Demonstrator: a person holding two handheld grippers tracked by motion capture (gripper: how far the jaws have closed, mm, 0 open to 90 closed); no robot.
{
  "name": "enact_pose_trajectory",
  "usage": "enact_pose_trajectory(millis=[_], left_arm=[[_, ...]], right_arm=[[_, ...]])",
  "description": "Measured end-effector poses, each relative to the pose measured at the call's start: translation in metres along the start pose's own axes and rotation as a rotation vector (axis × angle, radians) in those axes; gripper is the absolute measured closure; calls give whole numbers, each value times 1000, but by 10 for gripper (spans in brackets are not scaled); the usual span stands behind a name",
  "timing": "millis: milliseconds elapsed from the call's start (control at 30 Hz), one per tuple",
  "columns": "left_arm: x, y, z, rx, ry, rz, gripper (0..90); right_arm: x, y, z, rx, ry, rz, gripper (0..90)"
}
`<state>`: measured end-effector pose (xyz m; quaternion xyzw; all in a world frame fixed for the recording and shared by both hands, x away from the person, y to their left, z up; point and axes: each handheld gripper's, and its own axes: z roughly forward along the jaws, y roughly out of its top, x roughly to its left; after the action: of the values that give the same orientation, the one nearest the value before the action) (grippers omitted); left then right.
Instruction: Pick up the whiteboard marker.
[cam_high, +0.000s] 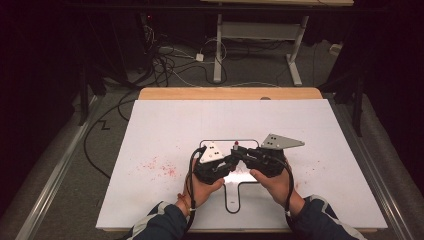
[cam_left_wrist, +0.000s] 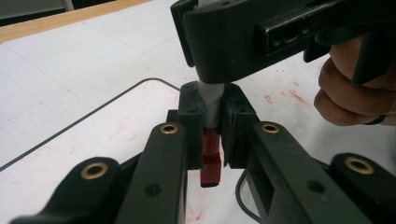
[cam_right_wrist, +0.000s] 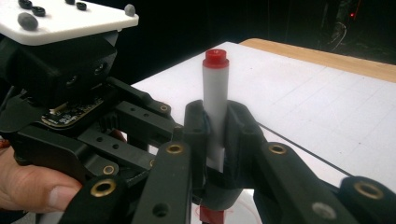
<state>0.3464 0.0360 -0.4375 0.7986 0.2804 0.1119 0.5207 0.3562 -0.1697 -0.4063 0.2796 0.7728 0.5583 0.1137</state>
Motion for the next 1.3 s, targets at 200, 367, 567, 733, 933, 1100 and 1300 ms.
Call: enact_pose_trajectory(millis=[200, 367, 567, 733, 933, 1100, 1300], left_arm=[[-2, 0, 1, 18, 35, 51, 787], [-3, -2, 3, 46, 80, 86, 787], [-1, -6, 3, 38, 87, 92, 780], [3, -6, -5, 36, 105, 110, 654], [5, -8, -29, 80, 168, 209, 298], [18, -25, -60, 103, 242, 250, 205], [35, -56, -99, 90, 292, 213, 189]], right_arm=[[1, -2, 4, 31, -11, -28, 809], [-1, -3, 8, 73, -14, -58, 811], [-2, -6, 10, 71, -8, -73, 815], [-4, -6, 9, 58, -8, -78, 816], [-6, -2, 3, 48, -8, -90, 816], [-9, -1, 3, 48, 3, -95, 816], [-10, 1, 2, 52, 14, -107, 815]])
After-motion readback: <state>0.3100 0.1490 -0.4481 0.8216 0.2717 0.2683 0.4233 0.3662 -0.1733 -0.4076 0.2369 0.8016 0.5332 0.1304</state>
